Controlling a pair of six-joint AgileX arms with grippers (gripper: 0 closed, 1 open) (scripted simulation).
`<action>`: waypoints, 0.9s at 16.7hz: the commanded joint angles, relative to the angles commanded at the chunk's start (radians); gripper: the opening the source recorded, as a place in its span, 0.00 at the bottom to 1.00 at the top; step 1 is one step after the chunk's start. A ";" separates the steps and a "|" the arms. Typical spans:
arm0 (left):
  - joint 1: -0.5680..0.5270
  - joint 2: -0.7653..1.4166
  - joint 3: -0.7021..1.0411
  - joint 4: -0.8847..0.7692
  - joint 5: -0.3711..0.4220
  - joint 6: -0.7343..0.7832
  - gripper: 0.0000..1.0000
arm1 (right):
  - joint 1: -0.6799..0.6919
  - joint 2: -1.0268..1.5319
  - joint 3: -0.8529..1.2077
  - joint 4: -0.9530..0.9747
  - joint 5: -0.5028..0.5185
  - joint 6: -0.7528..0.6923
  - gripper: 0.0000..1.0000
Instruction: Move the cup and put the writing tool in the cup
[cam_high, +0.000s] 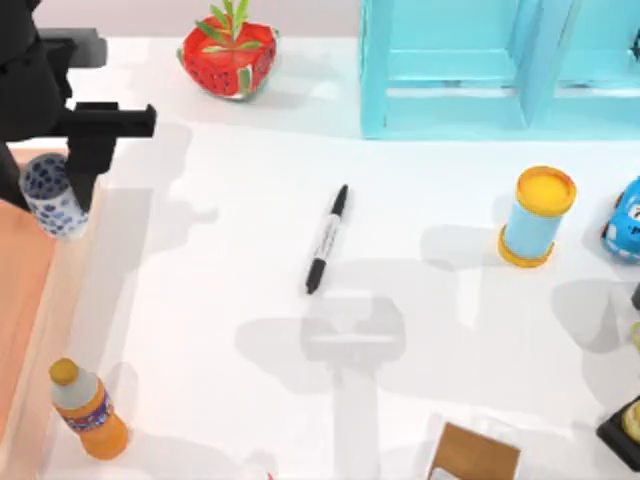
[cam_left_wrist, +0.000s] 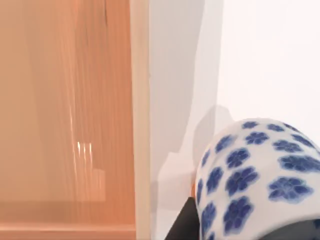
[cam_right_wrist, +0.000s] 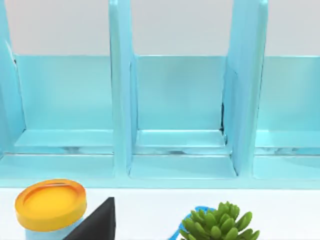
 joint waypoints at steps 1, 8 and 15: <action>-0.011 0.014 -0.001 0.014 0.000 -0.010 0.00 | 0.000 0.000 0.000 0.000 0.000 0.000 1.00; -0.160 0.226 -0.012 0.244 0.000 -0.153 0.00 | 0.000 0.000 0.000 0.000 0.000 0.000 1.00; -0.169 0.244 -0.030 0.276 0.001 -0.165 0.00 | 0.000 0.000 0.000 0.000 0.000 0.000 1.00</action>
